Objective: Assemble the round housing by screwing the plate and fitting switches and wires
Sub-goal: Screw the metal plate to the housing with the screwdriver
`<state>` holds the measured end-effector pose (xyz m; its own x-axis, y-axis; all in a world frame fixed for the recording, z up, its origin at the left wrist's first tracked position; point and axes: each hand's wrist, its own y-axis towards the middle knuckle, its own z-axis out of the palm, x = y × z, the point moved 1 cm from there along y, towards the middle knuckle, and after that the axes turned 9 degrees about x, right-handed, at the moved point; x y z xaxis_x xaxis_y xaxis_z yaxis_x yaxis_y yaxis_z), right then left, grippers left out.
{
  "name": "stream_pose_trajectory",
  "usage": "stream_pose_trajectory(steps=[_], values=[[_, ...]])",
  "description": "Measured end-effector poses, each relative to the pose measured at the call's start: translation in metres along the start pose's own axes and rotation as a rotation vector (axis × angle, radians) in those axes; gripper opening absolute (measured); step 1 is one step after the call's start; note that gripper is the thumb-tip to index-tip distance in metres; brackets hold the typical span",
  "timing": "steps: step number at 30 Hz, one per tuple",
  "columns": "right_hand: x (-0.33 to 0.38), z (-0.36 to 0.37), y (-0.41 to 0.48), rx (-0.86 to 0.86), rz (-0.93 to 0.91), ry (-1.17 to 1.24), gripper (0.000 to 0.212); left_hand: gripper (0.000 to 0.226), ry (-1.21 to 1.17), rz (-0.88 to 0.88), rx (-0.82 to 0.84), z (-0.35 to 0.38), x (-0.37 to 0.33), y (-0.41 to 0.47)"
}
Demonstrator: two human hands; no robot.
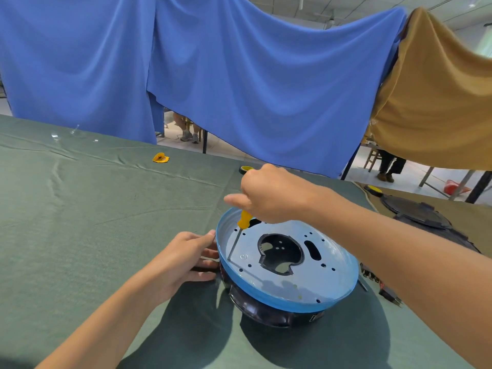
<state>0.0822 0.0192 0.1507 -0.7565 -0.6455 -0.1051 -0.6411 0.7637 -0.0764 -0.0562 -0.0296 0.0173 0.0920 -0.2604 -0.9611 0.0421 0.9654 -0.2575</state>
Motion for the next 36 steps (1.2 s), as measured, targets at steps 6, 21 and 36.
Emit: stream_pose_trajectory(steps=[6, 21, 36], values=[[0.005, -0.015, -0.004, 0.222, -0.117, -0.118, 0.024, 0.040, 0.013, -0.010, 0.025, -0.001, -0.001, -0.004], [0.013, -0.013, -0.005, 0.203, -0.170, 0.029, 0.014, 0.037, 0.197, -0.052, 0.207, 0.006, -0.007, -0.018], [0.009, -0.022, -0.004, 0.374, -0.030, 0.020, 0.026, 0.058, 0.329, 0.051, 0.440, -0.007, -0.002, -0.022]])
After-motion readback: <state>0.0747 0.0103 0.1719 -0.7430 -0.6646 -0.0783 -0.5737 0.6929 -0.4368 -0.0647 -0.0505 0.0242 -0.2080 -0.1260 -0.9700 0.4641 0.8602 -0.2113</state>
